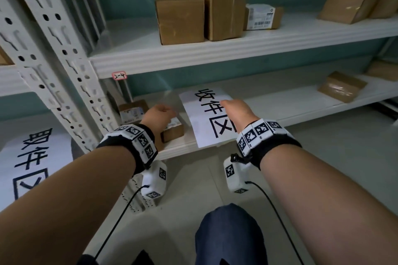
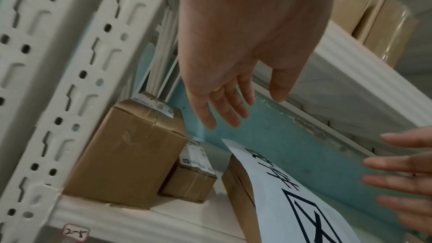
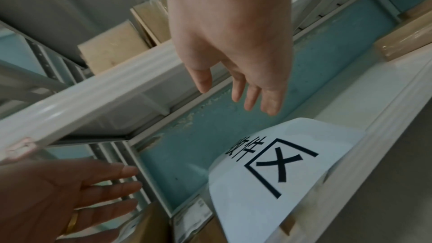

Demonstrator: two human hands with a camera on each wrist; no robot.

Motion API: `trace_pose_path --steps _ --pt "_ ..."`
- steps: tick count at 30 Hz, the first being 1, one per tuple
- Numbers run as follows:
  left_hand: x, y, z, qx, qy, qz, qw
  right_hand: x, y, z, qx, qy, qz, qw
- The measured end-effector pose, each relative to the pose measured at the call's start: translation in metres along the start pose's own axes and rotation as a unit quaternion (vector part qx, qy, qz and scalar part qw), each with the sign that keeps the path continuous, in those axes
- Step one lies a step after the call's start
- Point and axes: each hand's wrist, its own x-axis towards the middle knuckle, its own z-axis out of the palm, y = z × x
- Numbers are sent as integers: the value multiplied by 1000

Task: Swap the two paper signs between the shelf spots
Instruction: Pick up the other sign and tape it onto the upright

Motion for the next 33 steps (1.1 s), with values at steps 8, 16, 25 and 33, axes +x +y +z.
trace_pose_path --steps 8,16,25,33 --pt "59 -5 23 -2 -40 -45 998 74 14 -4 -49 70 -35 996" --pt "94 -29 52 -72 -53 -113 990 134 44 -3 -110 86 19 990" --pt "99 -35 66 -185 -90 -163 965 151 60 -2 -141 92 82 982" --pt "88 -26 55 -135 -89 -97 982 133 52 -9 -135 101 54 984"
